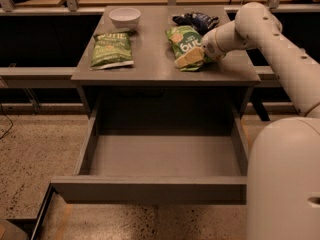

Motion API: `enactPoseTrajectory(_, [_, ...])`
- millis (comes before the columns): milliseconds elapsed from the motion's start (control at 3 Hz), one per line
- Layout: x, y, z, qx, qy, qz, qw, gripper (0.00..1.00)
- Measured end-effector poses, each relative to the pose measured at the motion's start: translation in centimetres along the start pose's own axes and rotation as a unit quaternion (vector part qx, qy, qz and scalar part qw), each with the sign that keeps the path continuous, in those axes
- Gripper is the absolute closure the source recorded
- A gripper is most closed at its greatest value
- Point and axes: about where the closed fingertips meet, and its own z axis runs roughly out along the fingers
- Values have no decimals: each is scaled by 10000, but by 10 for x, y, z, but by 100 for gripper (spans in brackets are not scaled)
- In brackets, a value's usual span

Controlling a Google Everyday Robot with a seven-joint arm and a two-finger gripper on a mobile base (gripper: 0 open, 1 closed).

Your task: Place green rice chip bag into top drawer

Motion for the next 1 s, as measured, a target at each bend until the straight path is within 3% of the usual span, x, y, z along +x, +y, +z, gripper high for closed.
enactPoseTrajectory(333, [0,0,0,-1,0,0,10000,83])
enactPoseTrajectory(1000, [0,0,0,-2,1,-1,10000,36])
